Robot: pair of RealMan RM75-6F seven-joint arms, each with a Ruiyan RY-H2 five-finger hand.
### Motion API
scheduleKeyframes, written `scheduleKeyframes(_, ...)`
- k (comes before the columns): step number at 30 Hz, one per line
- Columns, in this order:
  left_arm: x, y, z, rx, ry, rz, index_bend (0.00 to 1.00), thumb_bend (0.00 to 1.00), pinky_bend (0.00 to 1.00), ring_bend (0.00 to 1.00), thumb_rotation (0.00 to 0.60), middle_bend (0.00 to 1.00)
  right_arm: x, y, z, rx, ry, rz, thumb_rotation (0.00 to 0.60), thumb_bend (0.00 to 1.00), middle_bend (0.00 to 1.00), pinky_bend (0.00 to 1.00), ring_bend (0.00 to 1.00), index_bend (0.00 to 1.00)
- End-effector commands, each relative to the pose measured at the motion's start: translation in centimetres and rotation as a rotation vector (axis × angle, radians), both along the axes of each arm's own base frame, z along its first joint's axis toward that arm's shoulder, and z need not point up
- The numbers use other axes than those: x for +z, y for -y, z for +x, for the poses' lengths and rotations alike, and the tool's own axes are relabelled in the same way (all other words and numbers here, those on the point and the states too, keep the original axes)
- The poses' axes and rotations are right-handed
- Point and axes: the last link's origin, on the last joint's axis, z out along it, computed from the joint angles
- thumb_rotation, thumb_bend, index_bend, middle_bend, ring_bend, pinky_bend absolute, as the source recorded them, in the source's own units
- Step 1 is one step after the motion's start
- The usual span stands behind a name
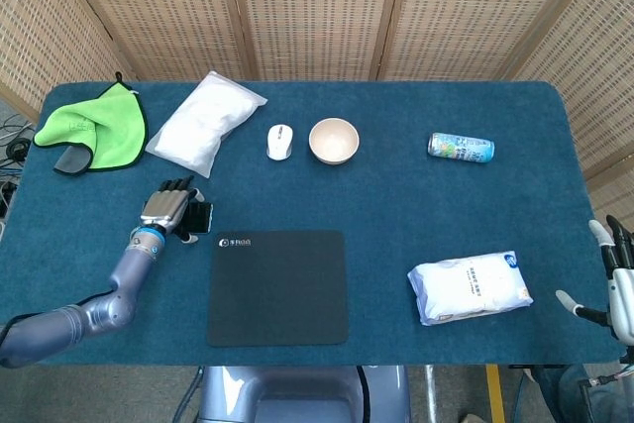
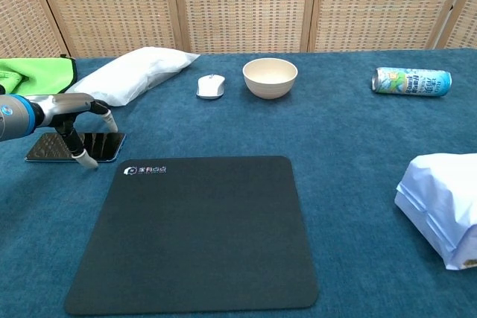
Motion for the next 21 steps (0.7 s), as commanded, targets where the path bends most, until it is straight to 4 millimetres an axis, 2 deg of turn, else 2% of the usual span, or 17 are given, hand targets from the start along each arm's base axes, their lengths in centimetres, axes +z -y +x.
scheduleKeyframes(1,-0.2,-0.2,0.1,-0.002,-0.006,0.008,0.28,0.06,0.00,0.00,0.600,0.00,0.0,0.0,0.0,-0.002,0.001,0.001,0.600,0.00,0.00,0.00,0.00,0.00)
scheduleKeyframes(8,-0.7,-0.4,0.3,0.010,-0.004,0.009,0.31,0.06,0.00,0.00,0.600,0.00,0.0,0.1,-0.1,-0.001,0.003,0.004,0.600,0.00,0.00,0.00,0.00,0.00)
scheduleKeyframes(16,-1.4,-0.3,0.7,0.005,0.029,0.049,0.53,0.10,0.00,0.00,0.600,0.00,0.2,0.1,-0.1,0.000,0.015,-0.003,0.600,0.00,0.00,0.00,0.00,0.00)
scheduleKeyframes(21,-1.2,0.0,1.5,-0.004,0.095,0.066,0.56,0.13,0.00,0.00,0.600,0.00,0.2,0.1,-0.1,0.000,0.020,-0.002,0.600,0.00,0.00,0.00,0.00,0.00)
